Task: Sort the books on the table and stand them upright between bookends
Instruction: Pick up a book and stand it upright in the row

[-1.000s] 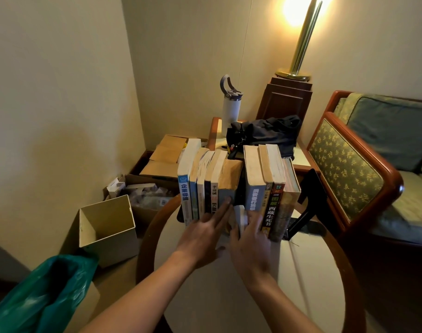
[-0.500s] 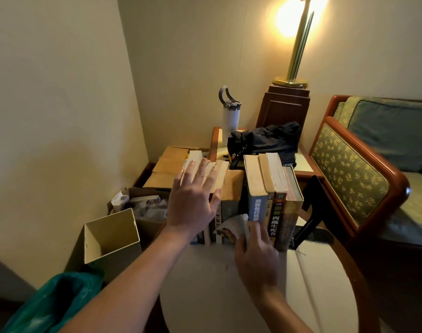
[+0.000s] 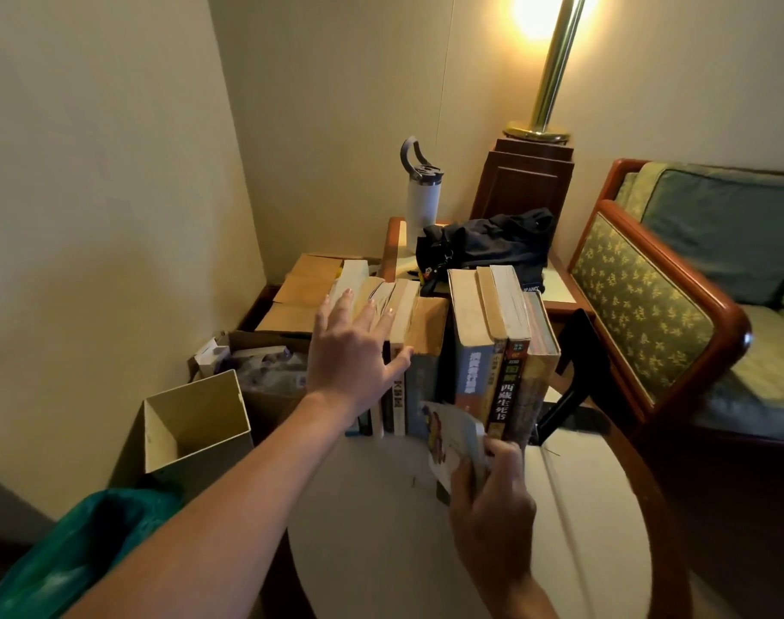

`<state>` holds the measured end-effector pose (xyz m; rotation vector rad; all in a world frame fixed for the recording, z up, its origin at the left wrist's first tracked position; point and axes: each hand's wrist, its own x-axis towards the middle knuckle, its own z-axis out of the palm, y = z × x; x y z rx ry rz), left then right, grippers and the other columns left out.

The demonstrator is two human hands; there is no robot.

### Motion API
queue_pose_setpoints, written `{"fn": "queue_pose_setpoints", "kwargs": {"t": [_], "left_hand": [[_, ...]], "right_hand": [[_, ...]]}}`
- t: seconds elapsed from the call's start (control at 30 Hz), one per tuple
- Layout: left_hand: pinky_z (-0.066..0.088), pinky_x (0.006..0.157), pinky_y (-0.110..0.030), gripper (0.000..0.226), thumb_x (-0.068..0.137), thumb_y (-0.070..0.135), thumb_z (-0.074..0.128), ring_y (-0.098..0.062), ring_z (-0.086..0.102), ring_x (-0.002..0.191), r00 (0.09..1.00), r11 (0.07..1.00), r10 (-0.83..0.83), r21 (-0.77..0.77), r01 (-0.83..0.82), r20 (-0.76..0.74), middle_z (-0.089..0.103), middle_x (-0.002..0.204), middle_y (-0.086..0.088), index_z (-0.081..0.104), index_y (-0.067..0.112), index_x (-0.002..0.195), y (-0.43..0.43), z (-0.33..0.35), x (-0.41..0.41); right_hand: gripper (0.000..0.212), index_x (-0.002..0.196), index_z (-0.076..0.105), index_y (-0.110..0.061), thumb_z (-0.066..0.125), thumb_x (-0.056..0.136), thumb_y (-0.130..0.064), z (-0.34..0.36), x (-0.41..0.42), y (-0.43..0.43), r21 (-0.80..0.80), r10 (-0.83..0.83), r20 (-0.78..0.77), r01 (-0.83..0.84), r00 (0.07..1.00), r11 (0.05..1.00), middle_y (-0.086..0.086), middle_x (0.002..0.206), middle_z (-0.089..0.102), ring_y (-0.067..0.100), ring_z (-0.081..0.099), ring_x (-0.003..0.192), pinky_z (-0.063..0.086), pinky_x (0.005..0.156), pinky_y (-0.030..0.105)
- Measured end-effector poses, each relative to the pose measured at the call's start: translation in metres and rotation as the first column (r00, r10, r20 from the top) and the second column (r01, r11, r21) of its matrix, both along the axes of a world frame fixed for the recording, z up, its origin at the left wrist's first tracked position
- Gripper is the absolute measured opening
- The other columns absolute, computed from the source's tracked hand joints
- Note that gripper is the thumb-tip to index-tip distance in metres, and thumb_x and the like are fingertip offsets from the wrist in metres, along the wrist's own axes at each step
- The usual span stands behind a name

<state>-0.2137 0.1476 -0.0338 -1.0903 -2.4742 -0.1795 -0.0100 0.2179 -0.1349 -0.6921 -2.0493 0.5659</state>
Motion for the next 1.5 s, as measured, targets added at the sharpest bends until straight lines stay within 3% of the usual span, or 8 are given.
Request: {"fn": "queue_pose_setpoints", "kwargs": {"t": [0.2, 0.33, 0.5, 0.63, 0.8, 1.03, 1.23, 1.5], "left_hand": [[0.023, 0.118, -0.060, 0.050, 0.099, 0.033, 0.049, -0.039, 0.038, 0.141, 0.983, 0.978, -0.184, -0.098, 0.183, 0.002, 0.042, 0.154, -0.010, 0.043, 0.032, 0.148, 0.015, -0.007, 0.015], [0.022, 0.119, -0.058, 0.046, 0.100, 0.036, 0.045, -0.040, 0.028, 0.147, 0.975, 0.966, -0.222, -0.129, 0.224, 0.030, 0.028, 0.161, -0.007, 0.045, 0.036, 0.146, 0.011, -0.009, 0.013], [0.022, 0.120, -0.057, 0.048, 0.100, 0.035, 0.045, -0.039, 0.027, 0.148, 0.973, 0.962, -0.228, -0.151, 0.229, 0.019, 0.026, 0.162, -0.006, 0.041, 0.036, 0.148, 0.008, -0.009, 0.011], [0.024, 0.119, -0.057, 0.049, 0.101, 0.034, 0.045, -0.039, 0.027, 0.148, 0.975, 0.964, -0.221, -0.149, 0.221, 0.013, 0.025, 0.163, -0.007, 0.040, 0.035, 0.149, 0.009, -0.011, 0.012], [0.020, 0.121, -0.055, 0.049, 0.102, 0.029, 0.042, -0.039, 0.021, 0.149, 0.978, 0.968, -0.207, -0.138, 0.208, 0.024, 0.021, 0.164, -0.007, 0.037, 0.035, 0.151, 0.010, -0.011, 0.012], [0.020, 0.121, -0.055, 0.048, 0.101, 0.031, 0.043, -0.038, 0.023, 0.149, 0.977, 0.972, -0.205, -0.110, 0.209, 0.050, 0.024, 0.163, -0.006, 0.041, 0.036, 0.149, 0.009, -0.012, 0.010], [0.019, 0.121, -0.055, 0.048, 0.102, 0.031, 0.041, -0.037, 0.021, 0.150, 0.978, 0.972, -0.200, -0.112, 0.206, 0.056, 0.022, 0.164, -0.005, 0.039, 0.036, 0.149, 0.009, -0.012, 0.012], [0.009, 0.122, -0.056, 0.078, 0.089, 0.081, 0.017, -0.034, 0.010, 0.152, 0.969, 0.964, -0.220, -0.128, 0.234, 0.115, 0.013, 0.167, -0.003, 0.035, 0.038, 0.151, 0.008, -0.012, 0.013]], "right_hand": [[0.026, 0.108, 0.047, -0.011, 0.064, 0.089, -0.014, -0.013, 0.026, -0.004, -0.004, 0.030, -0.003, -0.030, 1.000, 1.000, 0.009, 0.107, 0.058, 0.009, 0.060, 0.090, 0.055, 0.065, 0.015], [0.026, 0.108, 0.046, -0.013, 0.064, 0.089, -0.012, -0.008, 0.017, -0.006, 0.003, 0.003, -0.014, -0.003, 1.000, 1.000, 0.009, 0.105, 0.055, 0.012, 0.061, 0.078, 0.058, 0.054, 0.023], [0.024, 0.103, 0.052, -0.008, 0.068, 0.085, -0.008, 0.003, -0.001, -0.016, 0.021, -0.008, 0.042, 0.007, 0.999, 1.000, 0.014, 0.098, 0.057, 0.002, 0.045, 0.071, 0.034, 0.052, 0.000], [0.028, 0.104, 0.045, -0.017, 0.066, 0.089, -0.008, 0.016, -0.017, -0.013, -0.026, 0.052, 0.127, -0.049, 0.991, 0.998, 0.011, 0.096, 0.055, 0.026, 0.060, 0.055, 0.047, 0.038, 0.029], [0.019, 0.103, 0.052, -0.017, 0.067, 0.091, -0.015, 0.036, -0.044, -0.002, -0.006, 0.063, 0.207, -0.063, 0.976, 0.998, 0.002, 0.093, 0.061, 0.016, 0.056, 0.059, 0.017, 0.049, 0.006], [0.026, 0.125, 0.052, -0.028, 0.054, 0.100, -0.034, 0.020, -0.045, 0.001, -0.302, 0.008, 0.244, 0.068, 0.970, 0.951, 0.000, 0.111, 0.066, 0.013, 0.059, 0.087, 0.035, 0.057, 0.020], [0.046, 0.140, 0.045, -0.025, 0.057, 0.097, -0.032, 0.018, -0.035, 0.001, -0.190, 0.052, 0.308, 0.008, 0.950, 0.982, 0.007, 0.132, 0.060, 0.028, 0.063, 0.110, 0.056, 0.074, 0.039], [0.049, 0.141, 0.047, -0.030, 0.051, 0.097, -0.050, 0.019, -0.036, 0.003, -0.090, 0.087, 0.365, -0.057, 0.927, 0.994, -0.001, 0.126, 0.065, 0.023, 0.067, 0.105, 0.056, 0.075, 0.038]]}}
